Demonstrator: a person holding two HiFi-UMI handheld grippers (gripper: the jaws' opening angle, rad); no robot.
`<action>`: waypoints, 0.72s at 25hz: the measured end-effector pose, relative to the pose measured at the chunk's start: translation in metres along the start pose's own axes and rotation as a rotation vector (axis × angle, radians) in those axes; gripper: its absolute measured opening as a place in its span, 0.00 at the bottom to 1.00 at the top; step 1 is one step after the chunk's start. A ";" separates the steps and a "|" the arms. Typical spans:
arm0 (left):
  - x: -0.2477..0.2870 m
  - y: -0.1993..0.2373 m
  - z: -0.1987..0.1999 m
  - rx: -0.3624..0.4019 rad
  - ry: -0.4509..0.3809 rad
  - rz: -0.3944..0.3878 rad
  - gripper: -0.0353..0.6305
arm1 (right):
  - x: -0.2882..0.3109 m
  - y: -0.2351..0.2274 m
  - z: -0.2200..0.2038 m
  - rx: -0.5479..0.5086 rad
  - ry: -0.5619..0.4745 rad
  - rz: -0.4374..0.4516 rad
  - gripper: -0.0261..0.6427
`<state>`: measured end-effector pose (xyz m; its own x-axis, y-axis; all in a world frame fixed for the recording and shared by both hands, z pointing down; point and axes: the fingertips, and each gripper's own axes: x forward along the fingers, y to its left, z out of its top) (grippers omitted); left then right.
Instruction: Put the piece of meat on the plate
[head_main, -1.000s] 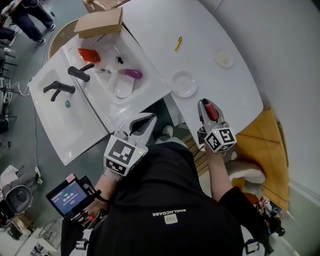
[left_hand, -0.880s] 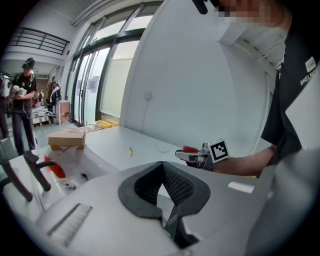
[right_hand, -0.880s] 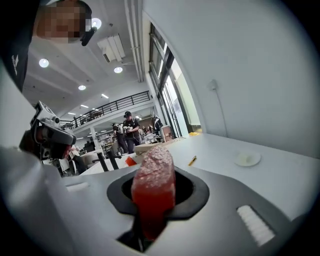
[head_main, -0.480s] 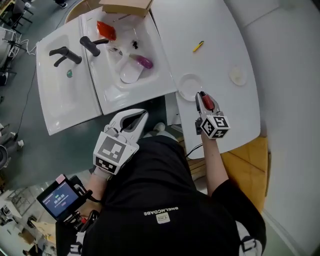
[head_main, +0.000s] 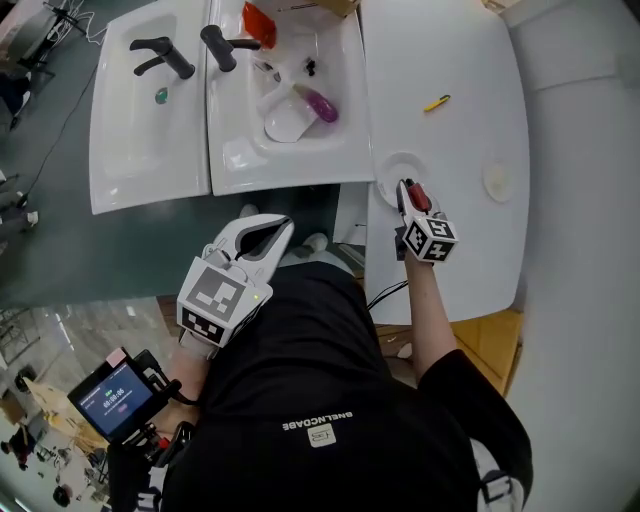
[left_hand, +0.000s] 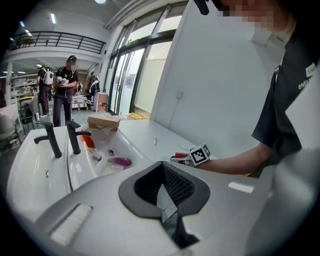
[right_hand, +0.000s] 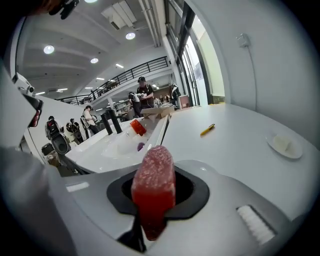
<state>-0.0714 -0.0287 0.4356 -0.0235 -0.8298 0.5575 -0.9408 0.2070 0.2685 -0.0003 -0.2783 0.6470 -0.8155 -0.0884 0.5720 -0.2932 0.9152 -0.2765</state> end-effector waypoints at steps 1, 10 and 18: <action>-0.002 0.000 -0.002 -0.014 -0.001 0.012 0.08 | 0.005 -0.002 -0.004 -0.006 0.013 0.004 0.14; -0.014 -0.005 -0.014 -0.093 -0.019 0.065 0.08 | 0.026 -0.010 -0.018 -0.075 0.108 0.025 0.14; -0.014 -0.002 -0.018 -0.111 -0.022 0.071 0.08 | 0.042 -0.016 -0.033 -0.161 0.191 0.011 0.14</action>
<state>-0.0630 -0.0082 0.4412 -0.0971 -0.8222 0.5608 -0.8931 0.3206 0.3154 -0.0133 -0.2835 0.7006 -0.7043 -0.0158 0.7097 -0.1885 0.9680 -0.1655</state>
